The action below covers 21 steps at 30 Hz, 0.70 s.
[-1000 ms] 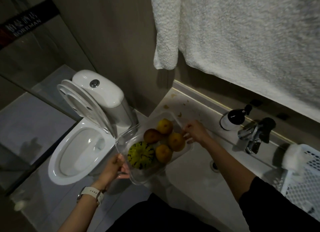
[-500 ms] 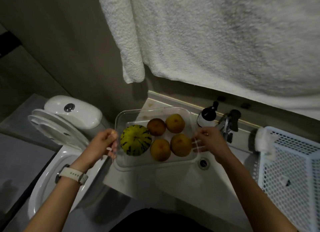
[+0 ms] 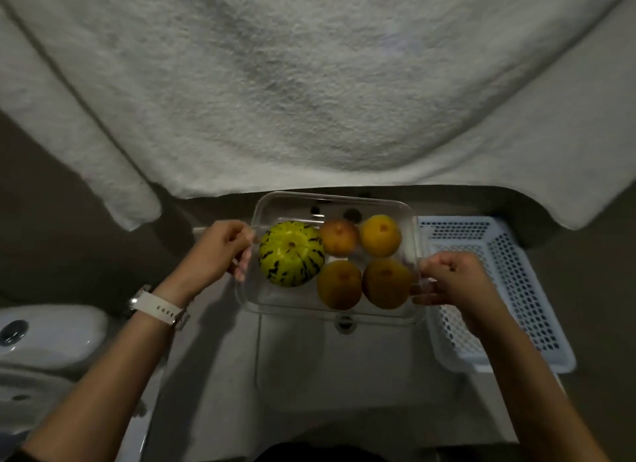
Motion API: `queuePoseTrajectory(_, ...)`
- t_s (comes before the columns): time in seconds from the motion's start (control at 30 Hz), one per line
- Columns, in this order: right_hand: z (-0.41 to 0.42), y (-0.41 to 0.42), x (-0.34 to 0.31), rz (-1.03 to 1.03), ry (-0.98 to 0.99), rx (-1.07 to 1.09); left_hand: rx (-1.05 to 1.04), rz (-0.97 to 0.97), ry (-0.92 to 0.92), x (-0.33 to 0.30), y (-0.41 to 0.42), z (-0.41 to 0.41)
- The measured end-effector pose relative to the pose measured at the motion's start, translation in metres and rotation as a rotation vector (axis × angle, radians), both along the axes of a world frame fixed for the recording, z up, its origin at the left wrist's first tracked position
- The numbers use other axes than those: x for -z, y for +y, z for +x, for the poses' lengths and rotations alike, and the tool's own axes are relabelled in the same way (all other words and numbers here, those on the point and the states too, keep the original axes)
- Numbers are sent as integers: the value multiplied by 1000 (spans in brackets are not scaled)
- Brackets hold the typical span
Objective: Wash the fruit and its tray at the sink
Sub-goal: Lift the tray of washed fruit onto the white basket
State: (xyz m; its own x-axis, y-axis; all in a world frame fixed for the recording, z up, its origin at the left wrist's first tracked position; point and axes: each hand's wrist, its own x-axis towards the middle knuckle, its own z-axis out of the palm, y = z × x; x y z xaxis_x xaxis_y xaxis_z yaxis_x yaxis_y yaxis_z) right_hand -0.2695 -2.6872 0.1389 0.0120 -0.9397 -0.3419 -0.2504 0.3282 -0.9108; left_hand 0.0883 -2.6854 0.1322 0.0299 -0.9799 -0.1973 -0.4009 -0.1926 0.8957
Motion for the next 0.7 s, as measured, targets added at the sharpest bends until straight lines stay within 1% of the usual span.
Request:
queuePoseTrajectory(0.13, -45, 23, -2, -32, -19, 141, 150, -35, -78, -12, -38, -51)
queuePoseTrajectory(0.23, -74, 40, -4, -18, -38, 251, 305, -48, -136, -18, -64, -93)
queuePoseTrajectory(0.43, -118, 63, 2, 112, -74, 486, 518, -53, -245, -11, -118, -173)
queuePoseTrajectory(0.6, -137, 76, 27, 101, -172, 649, 687, -102, -411, -2, -157, -241)
queuePoseTrajectory(0.7, -143, 77, 47, 125, -187, 712, 760, -131, -482, 8, -176, -272)
